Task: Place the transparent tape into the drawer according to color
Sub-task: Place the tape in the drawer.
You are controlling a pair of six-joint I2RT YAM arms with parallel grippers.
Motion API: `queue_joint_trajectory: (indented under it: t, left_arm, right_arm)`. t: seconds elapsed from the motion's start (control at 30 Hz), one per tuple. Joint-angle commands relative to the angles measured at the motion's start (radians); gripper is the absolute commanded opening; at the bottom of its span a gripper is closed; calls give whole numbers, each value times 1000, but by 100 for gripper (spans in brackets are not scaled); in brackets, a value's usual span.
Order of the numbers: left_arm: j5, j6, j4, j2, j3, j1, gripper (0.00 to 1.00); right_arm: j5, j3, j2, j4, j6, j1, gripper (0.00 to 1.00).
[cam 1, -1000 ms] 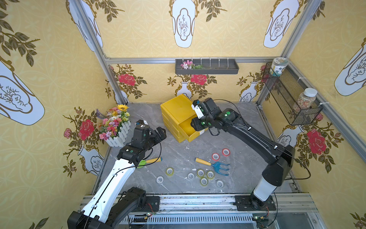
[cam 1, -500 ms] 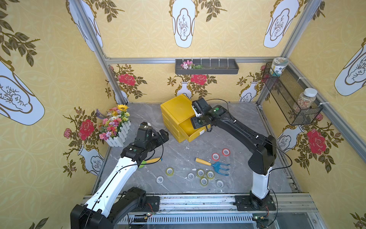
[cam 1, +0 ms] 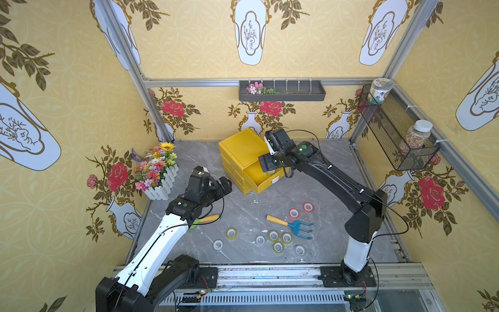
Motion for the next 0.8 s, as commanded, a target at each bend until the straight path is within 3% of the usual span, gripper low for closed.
queue_joint_trajectory:
  t: [0.0,0.17,0.37,0.5,0.77]
  left_arm:
    - [12,-6,4,-8,-14,-22,100]
    - [7,-39,-8,-27,-52,-95,99]
    - [-38,-113,-53,-21,-107,-249,97]
    - [-98,-151,-99,-5,-130,-337,97]
    - [-119,-193,-130,95,-160,-404,89]
  right_arm:
    - [-30,-57,-63,77,19,4,94]
    - [-79,-236,-216,208,31,35,95]
    - [-80,-440,-363,286,37,96,100]
    - [-87,-575,-448,314,70,123,97]
    - [-32,-750,-573,348,110,160,97]
